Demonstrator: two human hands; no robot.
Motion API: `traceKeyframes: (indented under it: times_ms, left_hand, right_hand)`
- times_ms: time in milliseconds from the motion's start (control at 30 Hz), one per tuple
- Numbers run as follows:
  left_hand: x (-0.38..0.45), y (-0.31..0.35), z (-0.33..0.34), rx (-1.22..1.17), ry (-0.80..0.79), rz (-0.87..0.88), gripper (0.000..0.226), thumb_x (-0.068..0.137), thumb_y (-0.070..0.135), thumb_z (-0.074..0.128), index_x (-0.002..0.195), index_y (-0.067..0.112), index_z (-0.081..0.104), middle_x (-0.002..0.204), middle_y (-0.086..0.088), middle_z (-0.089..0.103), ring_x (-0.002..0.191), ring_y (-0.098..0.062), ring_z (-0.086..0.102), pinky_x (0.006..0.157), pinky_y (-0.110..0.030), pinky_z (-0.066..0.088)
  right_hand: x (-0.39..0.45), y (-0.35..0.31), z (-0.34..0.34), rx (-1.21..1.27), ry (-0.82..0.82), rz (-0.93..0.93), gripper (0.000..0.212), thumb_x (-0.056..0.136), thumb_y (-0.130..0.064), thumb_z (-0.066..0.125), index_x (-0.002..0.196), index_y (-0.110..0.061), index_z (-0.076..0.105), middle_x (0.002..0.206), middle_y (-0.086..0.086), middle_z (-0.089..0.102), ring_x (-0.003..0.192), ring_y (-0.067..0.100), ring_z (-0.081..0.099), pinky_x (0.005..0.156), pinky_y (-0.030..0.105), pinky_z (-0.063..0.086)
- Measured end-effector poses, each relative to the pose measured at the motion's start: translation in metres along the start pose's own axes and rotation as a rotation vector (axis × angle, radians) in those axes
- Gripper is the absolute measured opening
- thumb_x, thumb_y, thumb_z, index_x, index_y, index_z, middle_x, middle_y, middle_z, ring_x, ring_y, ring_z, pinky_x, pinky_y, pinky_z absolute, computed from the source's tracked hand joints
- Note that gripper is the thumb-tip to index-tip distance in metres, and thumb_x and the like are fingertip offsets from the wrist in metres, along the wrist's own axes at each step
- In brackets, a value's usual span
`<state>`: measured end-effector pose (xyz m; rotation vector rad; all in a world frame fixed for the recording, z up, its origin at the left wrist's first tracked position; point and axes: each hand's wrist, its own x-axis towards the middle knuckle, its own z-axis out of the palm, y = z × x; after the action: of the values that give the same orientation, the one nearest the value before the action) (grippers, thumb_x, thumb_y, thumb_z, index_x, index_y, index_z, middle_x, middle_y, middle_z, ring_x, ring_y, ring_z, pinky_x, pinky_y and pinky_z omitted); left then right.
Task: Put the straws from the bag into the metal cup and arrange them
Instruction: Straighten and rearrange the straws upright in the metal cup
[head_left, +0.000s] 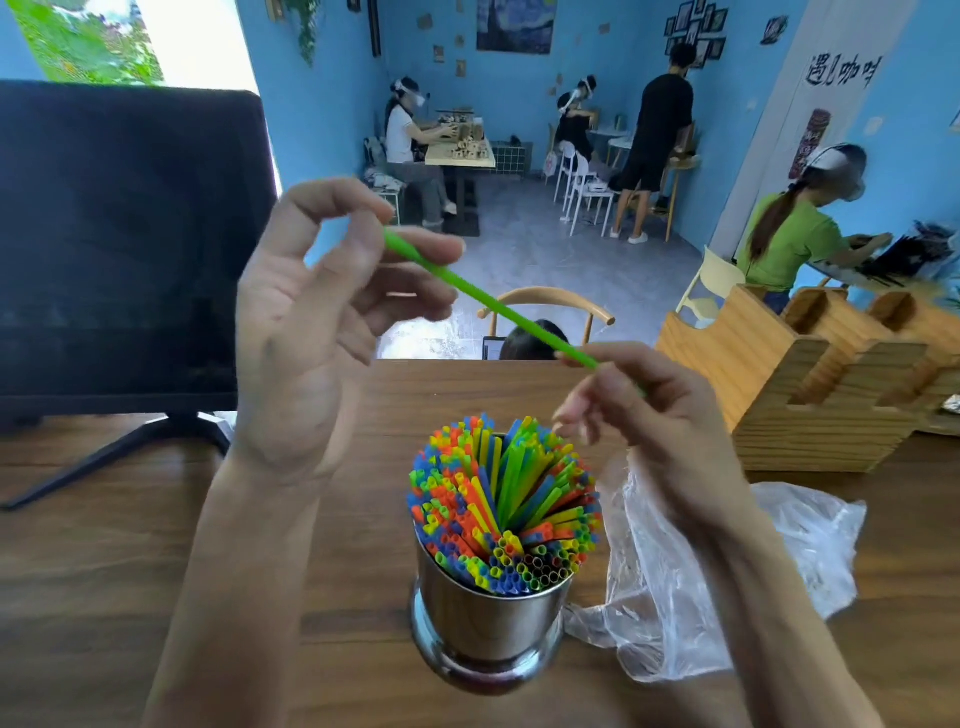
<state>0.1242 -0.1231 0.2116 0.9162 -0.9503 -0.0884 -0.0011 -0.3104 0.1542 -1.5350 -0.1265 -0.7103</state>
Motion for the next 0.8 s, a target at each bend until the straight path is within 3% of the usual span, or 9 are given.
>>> traceKeyframes:
  times_ms: [67, 133, 233, 367, 467, 533, 600, 667, 800]
  left_hand:
    - [-0.006, -0.008, -0.017, -0.081, -0.124, -0.147, 0.004, 0.101, 0.020, 0.053, 0.103, 0.019, 0.057, 0.101, -0.009, 0.078, 0.085, -0.017, 0.074, 0.078, -0.027, 0.058]
    - [-0.013, -0.016, -0.029, -0.138, -0.266, -0.283, 0.017, 0.089, 0.024, 0.070, 0.106, 0.025, 0.067, 0.109, -0.011, 0.077, 0.099, -0.023, 0.075, 0.084, -0.028, 0.059]
    - [-0.021, -0.023, -0.034, 0.040, -0.432, -0.392, 0.033, 0.081, 0.006, 0.077, 0.107, 0.027, 0.075, 0.107, -0.010, 0.078, 0.105, -0.023, 0.074, 0.088, -0.028, 0.058]
    - [-0.021, -0.031, -0.026, 0.550, -0.525, -0.442, 0.032, 0.088, 0.002, 0.075, 0.105, 0.029, 0.077, 0.104, 0.004, 0.078, 0.101, -0.011, 0.071, 0.090, -0.026, 0.054]
    - [-0.019, -0.042, -0.017, 0.759, -0.370, -0.430, 0.026, 0.097, 0.013, 0.065, 0.102, 0.036, 0.075, 0.099, 0.014, 0.075, 0.093, 0.002, 0.066, 0.080, -0.020, 0.049]
    - [-0.018, -0.050, -0.012, 0.871, -0.307, -0.461, 0.019, 0.099, 0.025, 0.062, 0.105, 0.038, 0.074, 0.099, 0.016, 0.071, 0.090, 0.004, 0.061, 0.072, -0.012, 0.044]
    - [-0.016, -0.059, -0.012, 0.981, -0.335, -0.498, 0.016, 0.098, 0.037, 0.062, 0.109, 0.039, 0.074, 0.098, 0.016, 0.069, 0.090, 0.001, 0.060, 0.076, -0.015, 0.049]
    - [-0.014, -0.063, -0.014, 1.038, -0.384, -0.524, 0.016, 0.096, 0.043, 0.063, 0.105, 0.038, 0.076, 0.094, 0.017, 0.071, 0.089, 0.002, 0.063, 0.084, -0.026, 0.055]
    - [-0.009, -0.061, -0.016, 1.046, -0.392, -0.538, 0.014, 0.089, 0.045, 0.071, 0.090, 0.034, 0.080, 0.084, 0.018, 0.074, 0.084, 0.003, 0.067, 0.081, -0.030, 0.057]
  right_hand:
    - [0.002, -0.007, -0.012, 0.167, 0.065, 0.031, 0.015, 0.078, -0.041, 0.075, 0.088, -0.031, 0.078, 0.073, 0.001, 0.076, 0.064, 0.014, 0.073, 0.056, 0.020, 0.051]
    - [0.006, -0.009, -0.022, 0.279, 0.105, 0.062, 0.026, 0.067, -0.046, 0.087, 0.081, -0.027, 0.077, 0.070, -0.001, 0.074, 0.062, 0.012, 0.072, 0.052, 0.018, 0.050]
    - [0.012, -0.011, -0.027, 0.358, 0.174, 0.065, 0.033, 0.060, -0.051, 0.091, 0.076, -0.025, 0.078, 0.065, -0.007, 0.066, 0.058, 0.007, 0.064, 0.052, 0.015, 0.046]
    - [0.016, -0.019, -0.020, 0.148, 0.184, -0.030, 0.016, 0.079, -0.038, 0.072, 0.085, -0.023, 0.076, 0.078, -0.005, 0.071, 0.069, 0.011, 0.067, 0.061, 0.022, 0.053]
    - [0.014, -0.019, -0.011, -0.083, 0.095, -0.117, 0.028, 0.090, -0.019, 0.066, 0.117, -0.021, 0.059, 0.074, -0.001, 0.068, 0.066, 0.011, 0.064, 0.066, 0.024, 0.053]
    - [0.009, -0.011, -0.004, -0.203, 0.075, -0.145, 0.044, 0.091, -0.006, 0.068, 0.124, -0.026, 0.048, 0.073, 0.006, 0.066, 0.069, 0.016, 0.067, 0.068, 0.026, 0.052]
    - [0.002, 0.002, 0.003, -0.391, 0.035, -0.140, 0.038, 0.091, -0.009, 0.073, 0.118, -0.026, 0.053, 0.077, 0.004, 0.068, 0.074, 0.020, 0.068, 0.068, 0.032, 0.053]
    - [-0.005, 0.016, 0.006, -0.616, -0.050, -0.141, 0.014, 0.091, -0.024, 0.074, 0.103, -0.023, 0.068, 0.084, -0.005, 0.069, 0.080, 0.017, 0.066, 0.069, 0.034, 0.052]
    - [-0.013, 0.028, 0.003, -0.715, -0.110, -0.069, 0.014, 0.089, -0.036, 0.076, 0.087, -0.022, 0.078, 0.090, -0.013, 0.070, 0.090, 0.014, 0.066, 0.075, 0.020, 0.043]
